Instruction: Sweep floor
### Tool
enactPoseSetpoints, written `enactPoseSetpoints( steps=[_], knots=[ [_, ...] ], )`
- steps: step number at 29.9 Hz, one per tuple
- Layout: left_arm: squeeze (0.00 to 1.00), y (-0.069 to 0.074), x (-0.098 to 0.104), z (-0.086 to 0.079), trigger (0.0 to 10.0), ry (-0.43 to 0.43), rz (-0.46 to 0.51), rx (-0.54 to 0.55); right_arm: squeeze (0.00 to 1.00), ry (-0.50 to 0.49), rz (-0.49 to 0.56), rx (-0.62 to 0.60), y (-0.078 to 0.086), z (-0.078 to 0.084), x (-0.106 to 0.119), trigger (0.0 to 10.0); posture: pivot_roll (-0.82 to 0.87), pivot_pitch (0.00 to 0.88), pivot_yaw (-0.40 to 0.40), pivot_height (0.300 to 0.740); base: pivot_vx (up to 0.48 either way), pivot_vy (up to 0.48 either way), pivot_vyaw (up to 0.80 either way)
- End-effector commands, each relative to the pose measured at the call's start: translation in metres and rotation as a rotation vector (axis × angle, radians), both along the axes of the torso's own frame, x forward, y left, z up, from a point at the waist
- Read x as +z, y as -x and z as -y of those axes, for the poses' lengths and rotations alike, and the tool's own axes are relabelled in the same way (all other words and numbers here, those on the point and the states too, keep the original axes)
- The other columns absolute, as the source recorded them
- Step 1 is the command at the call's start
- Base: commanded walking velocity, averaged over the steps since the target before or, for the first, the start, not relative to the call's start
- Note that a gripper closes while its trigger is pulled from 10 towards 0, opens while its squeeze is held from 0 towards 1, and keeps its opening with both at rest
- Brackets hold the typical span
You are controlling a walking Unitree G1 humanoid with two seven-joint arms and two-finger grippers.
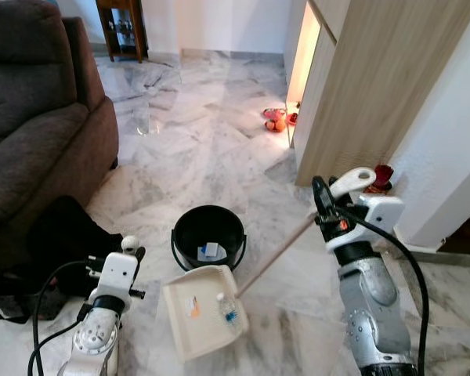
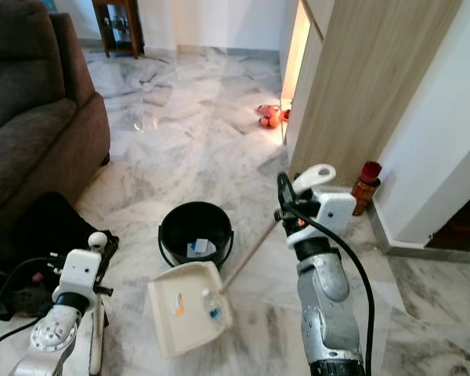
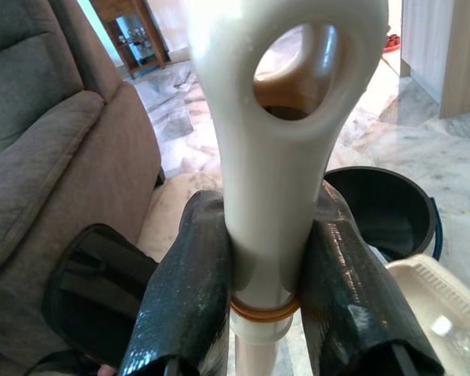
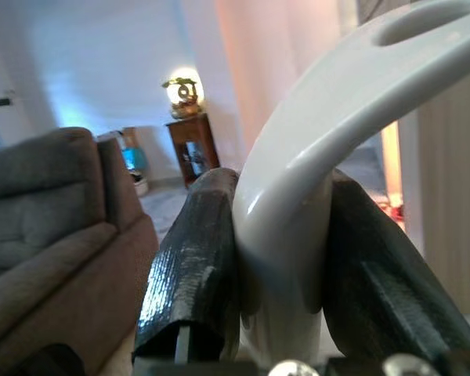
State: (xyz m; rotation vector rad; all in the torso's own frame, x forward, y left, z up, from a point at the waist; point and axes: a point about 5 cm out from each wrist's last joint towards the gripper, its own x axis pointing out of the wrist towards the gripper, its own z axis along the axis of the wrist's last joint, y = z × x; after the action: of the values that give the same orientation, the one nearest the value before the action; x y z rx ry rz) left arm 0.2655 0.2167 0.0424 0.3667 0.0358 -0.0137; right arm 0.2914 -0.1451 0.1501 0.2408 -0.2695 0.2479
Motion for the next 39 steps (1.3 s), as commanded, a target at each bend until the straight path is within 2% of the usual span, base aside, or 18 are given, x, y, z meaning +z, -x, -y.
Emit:
enactPoseSetpoints(
  steps=[1, 8, 19, 24, 27, 35, 39],
  knots=[
    [0.00, -0.003, 0.003, 0.002, 10.0, -0.028, 0.026, -0.013, 0.00, -0.032, 0.061, 0.032, 0.004, -0.003, 0.016, 10.0, 0.16, 0.000, -0.033, 0.740, 0.000, 0.000, 0.00],
    [0.00, -0.003, 0.002, 0.002, 10.0, -0.021, 0.031, -0.004, 0.00, -0.049, 0.109, 0.011, 0.006, 0.002, 0.033, 10.0, 0.15, 0.000, -0.041, 0.740, 0.000, 0.000, 0.00],
    [0.00, -0.007, 0.004, 0.005, 10.0, -0.015, 0.043, -0.003, 0.00, -0.064, 0.220, 0.036, 0.005, -0.004, 0.071, 10.0, 0.15, 0.000, -0.045, 0.740, 0.000, 0.000, 0.00],
    [0.00, -0.008, 0.005, 0.005, 10.0, -0.013, 0.053, -0.001, 0.00, -0.081, 0.246, 0.020, 0.003, -0.005, 0.079, 10.0, 0.16, 0.000, -0.045, 0.740, 0.000, 0.000, 0.00],
    [0.00, -0.011, 0.009, 0.007, 10.0, -0.013, 0.073, -0.004, 0.00, -0.114, 0.267, -0.035, -0.004, -0.004, 0.085, 10.0, 0.16, 0.000, -0.035, 0.740, 0.000, 0.000, 0.00],
    [0.00, -0.017, 0.020, 0.009, 10.0, -0.015, 0.123, -0.010, 0.00, -0.184, 0.258, -0.161, -0.019, -0.001, 0.084, 10.0, 0.18, 0.000, -0.019, 0.740, 0.000, 0.000, 0.00],
    [0.00, -0.018, 0.024, 0.008, 10.0, -0.021, 0.134, -0.020, 0.00, -0.229, 0.229, -0.270, -0.023, 0.003, 0.079, 10.0, 0.19, 0.000, -0.010, 0.740, 0.000, 0.000, 0.00]
  ],
)
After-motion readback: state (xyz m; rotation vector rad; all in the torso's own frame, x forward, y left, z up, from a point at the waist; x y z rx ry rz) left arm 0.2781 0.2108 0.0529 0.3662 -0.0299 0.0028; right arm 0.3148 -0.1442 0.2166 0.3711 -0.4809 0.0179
